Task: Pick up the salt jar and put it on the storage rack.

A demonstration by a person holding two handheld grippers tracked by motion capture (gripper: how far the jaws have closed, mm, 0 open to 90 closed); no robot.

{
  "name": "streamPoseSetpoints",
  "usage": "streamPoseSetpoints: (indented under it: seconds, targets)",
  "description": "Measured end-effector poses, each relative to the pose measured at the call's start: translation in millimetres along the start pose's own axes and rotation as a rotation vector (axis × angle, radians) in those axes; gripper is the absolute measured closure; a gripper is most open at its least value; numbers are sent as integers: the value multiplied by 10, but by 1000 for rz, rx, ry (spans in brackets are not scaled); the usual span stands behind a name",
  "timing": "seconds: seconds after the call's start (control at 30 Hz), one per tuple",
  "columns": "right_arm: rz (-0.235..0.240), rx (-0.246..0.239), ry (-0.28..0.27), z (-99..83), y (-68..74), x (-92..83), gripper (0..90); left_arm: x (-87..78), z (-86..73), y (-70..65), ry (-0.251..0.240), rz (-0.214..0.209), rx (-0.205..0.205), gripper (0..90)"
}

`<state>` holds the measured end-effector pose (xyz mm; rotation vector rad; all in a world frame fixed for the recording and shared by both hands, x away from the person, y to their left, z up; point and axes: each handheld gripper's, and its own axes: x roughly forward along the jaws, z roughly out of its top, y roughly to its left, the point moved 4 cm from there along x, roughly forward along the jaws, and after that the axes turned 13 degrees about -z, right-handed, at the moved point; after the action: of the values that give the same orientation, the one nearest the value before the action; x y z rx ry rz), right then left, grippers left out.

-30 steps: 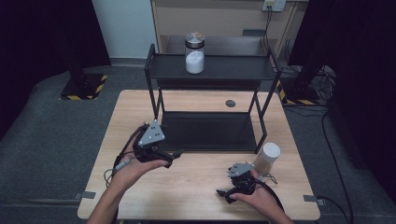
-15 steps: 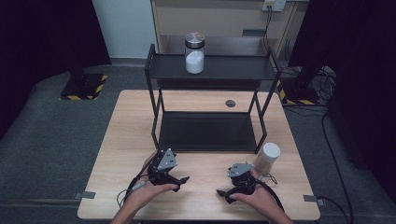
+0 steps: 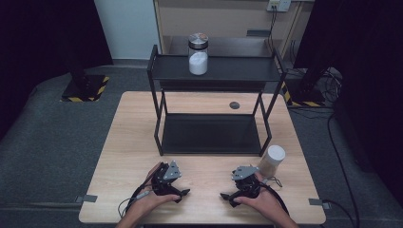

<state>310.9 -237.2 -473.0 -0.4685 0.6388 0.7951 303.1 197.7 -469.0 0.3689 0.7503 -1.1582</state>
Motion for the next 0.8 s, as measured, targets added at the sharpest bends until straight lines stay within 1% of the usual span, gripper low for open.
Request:
streamPoseSetpoints:
  seconds: [0.13, 0.17, 0.2, 0.27, 0.5, 0.8]
  targets:
    - [0, 0, 0, 0, 0, 0, 14, 10, -50, 50, -27, -15, -20, 22]
    - [0, 0, 0, 0, 0, 0, 14, 8, -47, 81, -23, -28, -34, 16]
    - [0, 0, 0, 0, 1, 0, 14, 3, -43, 110, -19, -40, -39, 14]
    - [0, 1, 0, 0, 1, 0, 14, 1, -43, 124, -13, -51, -28, 0]
    - [-2, 2, 1, 1, 5, -2, 14, 4, -39, 107, -12, -45, -37, 0]
    - [-2, 0, 1, 0, 3, -1, 14, 5, -39, 104, -12, -44, -39, 0]
